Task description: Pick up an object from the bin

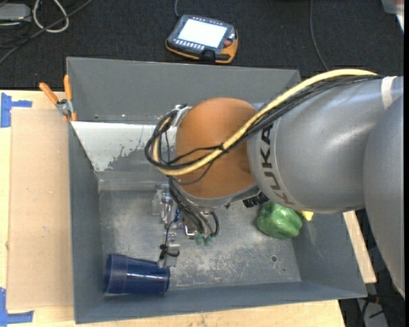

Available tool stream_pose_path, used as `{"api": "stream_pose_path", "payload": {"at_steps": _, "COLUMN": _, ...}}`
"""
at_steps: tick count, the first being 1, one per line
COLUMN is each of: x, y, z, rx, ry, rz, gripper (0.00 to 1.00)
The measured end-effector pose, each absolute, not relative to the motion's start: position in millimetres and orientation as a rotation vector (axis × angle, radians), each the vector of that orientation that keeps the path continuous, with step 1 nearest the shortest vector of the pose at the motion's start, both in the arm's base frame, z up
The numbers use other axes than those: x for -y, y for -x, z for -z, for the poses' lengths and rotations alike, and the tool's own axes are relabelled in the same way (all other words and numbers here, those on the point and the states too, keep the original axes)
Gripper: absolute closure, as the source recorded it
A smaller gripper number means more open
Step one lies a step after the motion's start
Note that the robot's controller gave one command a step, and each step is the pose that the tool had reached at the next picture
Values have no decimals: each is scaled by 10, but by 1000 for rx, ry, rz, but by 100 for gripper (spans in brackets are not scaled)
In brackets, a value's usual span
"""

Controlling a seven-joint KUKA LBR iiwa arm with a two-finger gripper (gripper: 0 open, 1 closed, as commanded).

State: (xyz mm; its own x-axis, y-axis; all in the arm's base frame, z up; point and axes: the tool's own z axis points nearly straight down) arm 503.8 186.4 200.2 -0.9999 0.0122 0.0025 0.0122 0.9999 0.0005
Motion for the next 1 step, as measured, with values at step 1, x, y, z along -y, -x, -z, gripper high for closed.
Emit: {"api": "stream_pose_path", "payload": {"at_steps": 1, "x": -1864, "y": -5038, "z": -2002, "rx": 3139, "ry": 19, "rz": 1, "gripper": 0}}
